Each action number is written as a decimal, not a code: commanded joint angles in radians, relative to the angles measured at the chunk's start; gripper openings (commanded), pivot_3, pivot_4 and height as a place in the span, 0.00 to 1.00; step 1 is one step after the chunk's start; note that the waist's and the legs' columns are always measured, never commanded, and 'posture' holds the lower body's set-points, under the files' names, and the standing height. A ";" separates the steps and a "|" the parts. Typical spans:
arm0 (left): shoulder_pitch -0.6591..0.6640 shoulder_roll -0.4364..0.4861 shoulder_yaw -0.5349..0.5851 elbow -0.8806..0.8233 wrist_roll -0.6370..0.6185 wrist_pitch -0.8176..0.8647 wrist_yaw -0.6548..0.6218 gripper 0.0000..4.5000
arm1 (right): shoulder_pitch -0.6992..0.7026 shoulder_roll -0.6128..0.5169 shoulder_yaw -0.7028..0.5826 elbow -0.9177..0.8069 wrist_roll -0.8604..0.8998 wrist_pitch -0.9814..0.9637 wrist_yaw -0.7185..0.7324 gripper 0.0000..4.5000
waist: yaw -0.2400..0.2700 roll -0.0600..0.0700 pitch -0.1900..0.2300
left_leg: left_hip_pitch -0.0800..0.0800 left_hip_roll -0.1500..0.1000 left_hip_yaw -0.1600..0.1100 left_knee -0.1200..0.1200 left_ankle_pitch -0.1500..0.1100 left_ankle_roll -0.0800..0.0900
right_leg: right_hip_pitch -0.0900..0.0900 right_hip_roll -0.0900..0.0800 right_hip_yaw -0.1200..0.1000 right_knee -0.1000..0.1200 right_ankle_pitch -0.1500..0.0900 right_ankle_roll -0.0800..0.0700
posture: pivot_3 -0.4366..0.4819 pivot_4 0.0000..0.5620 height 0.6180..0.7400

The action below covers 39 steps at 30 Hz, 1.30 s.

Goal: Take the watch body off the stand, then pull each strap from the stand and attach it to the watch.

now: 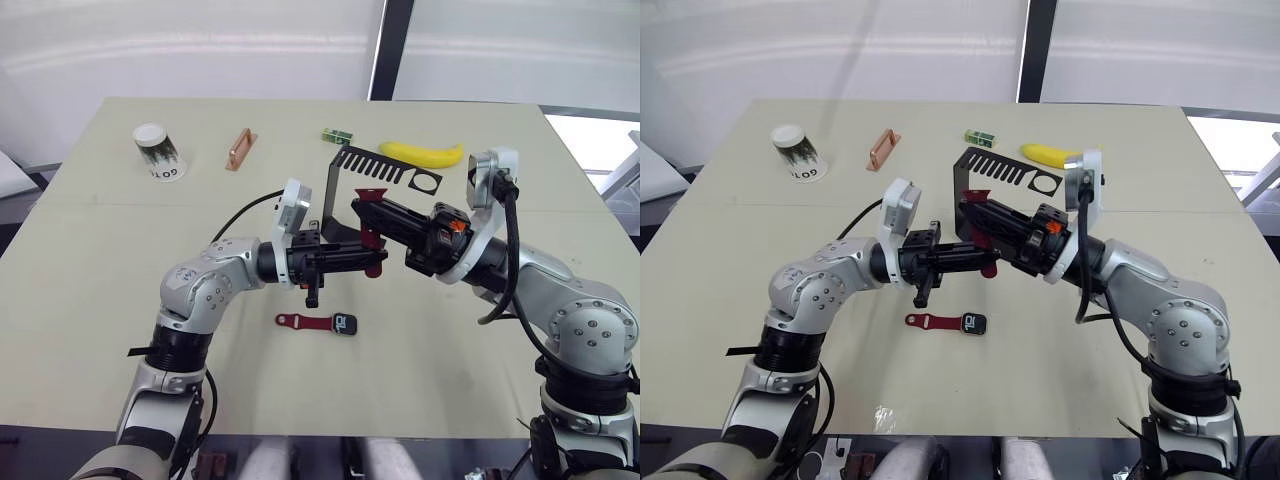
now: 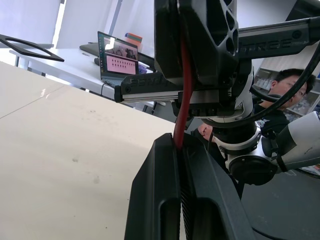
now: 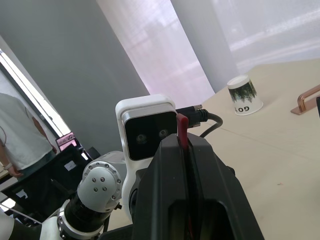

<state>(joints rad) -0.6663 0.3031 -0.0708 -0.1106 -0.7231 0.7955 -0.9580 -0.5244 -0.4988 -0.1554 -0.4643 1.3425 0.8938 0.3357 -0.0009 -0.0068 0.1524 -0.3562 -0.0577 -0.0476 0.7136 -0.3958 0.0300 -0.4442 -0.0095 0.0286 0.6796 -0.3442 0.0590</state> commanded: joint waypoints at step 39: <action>0.102 0.142 -0.345 0.129 0.595 -0.464 -0.090 1.00 | 0.735 -0.463 -0.101 -0.350 -0.519 -0.267 0.533 0.00 | 0.030 -0.002 0.001 | 0.000 0.000 0.001 -0.005 0.001 0.002 | 0.001 0.000 0.001 -0.007 0.001 0.001 | 0.48 0.27 1.00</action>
<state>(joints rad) -0.5721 0.4489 -0.4241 0.0381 -0.1331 0.3367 -1.0556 0.2088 -0.9685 -0.2562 -0.7949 0.8300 0.6531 0.8421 0.0292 -0.0086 0.1537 -0.3566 -0.0577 -0.0469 0.7085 -0.3951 0.0323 -0.4432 -0.0093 0.0298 0.6727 -0.3436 0.0602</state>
